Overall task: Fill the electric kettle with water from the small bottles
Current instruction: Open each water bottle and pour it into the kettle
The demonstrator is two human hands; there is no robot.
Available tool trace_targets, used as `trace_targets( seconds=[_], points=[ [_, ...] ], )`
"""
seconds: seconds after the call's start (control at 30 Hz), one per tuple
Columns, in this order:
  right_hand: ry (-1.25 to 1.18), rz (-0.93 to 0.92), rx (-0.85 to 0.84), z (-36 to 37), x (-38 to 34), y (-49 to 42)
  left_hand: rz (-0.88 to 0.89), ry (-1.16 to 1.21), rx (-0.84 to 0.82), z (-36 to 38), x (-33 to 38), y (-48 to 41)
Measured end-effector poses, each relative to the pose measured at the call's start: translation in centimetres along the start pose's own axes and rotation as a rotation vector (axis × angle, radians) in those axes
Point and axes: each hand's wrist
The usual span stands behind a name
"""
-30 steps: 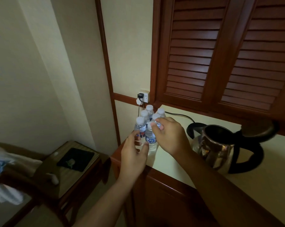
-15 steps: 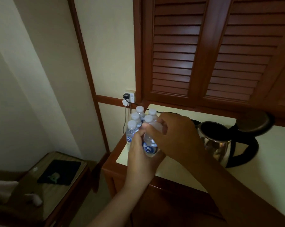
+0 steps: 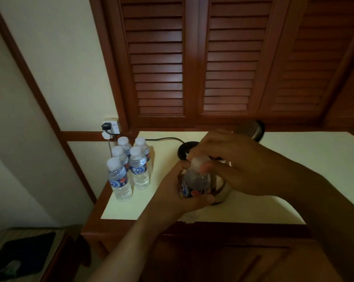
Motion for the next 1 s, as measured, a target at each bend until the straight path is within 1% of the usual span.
trace_targets(
  seconds=[0.07,0.1,0.17,0.27,0.33,0.4,0.43,0.5,0.53,0.57,0.63,0.7,0.8,0.93,1.0],
  points=[
    [0.006,0.047,0.0,0.0,0.6,1.6,-0.012,0.017,-0.058,0.7,-0.1,-0.5],
    [0.01,0.04,0.04,0.2,0.6,2.3,0.0,0.025,-0.068,1.0,-0.4,-0.8],
    [-0.014,0.041,0.173,0.8,0.5,3.8,-0.001,0.055,-0.044,1.6,-0.2,-1.1],
    [-0.029,0.13,0.387,1.8,0.5,6.2,0.004,0.133,-0.071,2.3,-0.8,-1.2],
    [-0.023,0.212,0.528,3.1,0.6,7.8,-0.021,0.17,-0.084,2.4,-1.5,-1.1],
    [-0.035,0.303,0.651,5.2,1.2,9.4,-0.043,0.186,-0.059,2.5,-1.7,-0.9],
    [-0.086,0.377,0.7,6.5,1.5,10.2,-0.048,0.194,-0.045,2.6,-1.8,-0.8],
    [-0.267,0.574,0.767,9.2,2.6,11.6,-0.062,0.201,-0.041,2.7,-2.1,-0.6],
    [-0.354,0.67,0.773,10.5,3.3,12.1,-0.069,0.201,-0.037,2.8,-2.1,-0.6],
    [-0.383,0.739,0.766,11.7,4.3,12.6,-0.074,0.197,-0.034,2.9,-2.2,-0.6],
    [-0.316,0.828,0.707,13.5,6.3,13.3,-0.075,0.195,-0.025,3.0,-2.4,-0.6],
    [-0.252,0.896,0.599,14.5,7.6,13.4,-0.079,0.196,-0.016,3.3,-2.4,-0.6],
    [-0.075,0.841,0.477,15.4,8.7,13.7,-0.092,0.176,-0.001,3.6,-2.4,-0.5],
    [-0.004,0.805,0.349,15.3,9.1,13.6,-0.122,0.157,0.019,3.7,-2.6,-0.6],
    [0.111,0.809,0.277,15.2,9.6,13.5,-0.128,0.159,0.037,3.7,-2.6,-0.7]
  ],
)
Point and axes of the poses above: each hand's wrist, its own y-axis away from the middle knuckle, its own z-axis out of the palm, x = y × z, and after that the axes turned 10 degrees about -z, right-handed
